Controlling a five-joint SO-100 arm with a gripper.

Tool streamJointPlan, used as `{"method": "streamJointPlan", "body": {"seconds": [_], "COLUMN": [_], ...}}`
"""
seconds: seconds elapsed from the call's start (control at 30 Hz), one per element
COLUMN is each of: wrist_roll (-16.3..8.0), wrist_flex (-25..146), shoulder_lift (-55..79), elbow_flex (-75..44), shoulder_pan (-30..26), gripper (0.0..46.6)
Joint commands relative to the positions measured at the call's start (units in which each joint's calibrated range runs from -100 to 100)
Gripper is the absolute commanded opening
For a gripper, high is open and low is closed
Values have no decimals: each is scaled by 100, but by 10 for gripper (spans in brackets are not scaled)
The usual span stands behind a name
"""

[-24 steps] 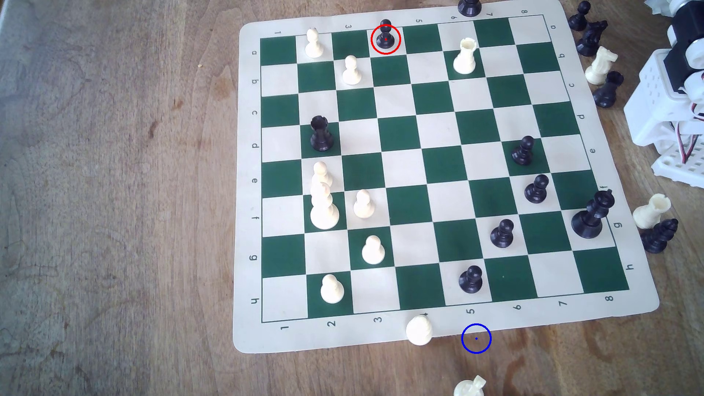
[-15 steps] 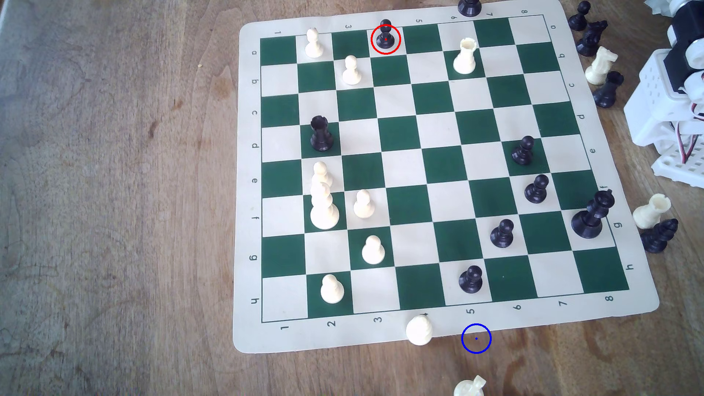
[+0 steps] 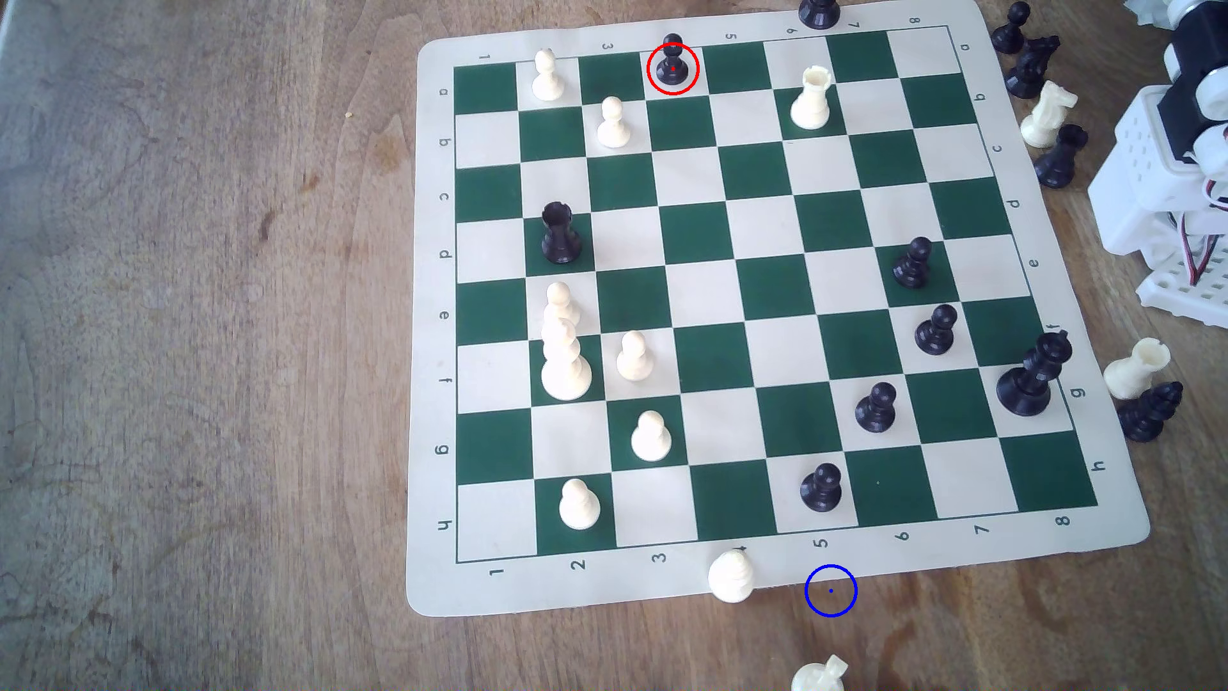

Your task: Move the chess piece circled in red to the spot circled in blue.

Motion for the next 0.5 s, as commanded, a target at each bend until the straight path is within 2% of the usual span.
{"method": "streamJointPlan", "body": {"seconds": [0.0, 0.07, 0.1, 0.2, 0.3, 0.47], "wrist_roll": [0, -5, -122, -83, 210, 317], "wrist_flex": [-127, -127, 168, 1192, 2306, 4452], "shoulder_lift": [14, 14, 14, 14, 22, 22], "elbow_flex": [108, 108, 108, 108, 108, 108], "shoulder_pan": [-32, -32, -32, 15, -48, -157], "gripper": [2, 2, 15, 60, 6, 2]}}
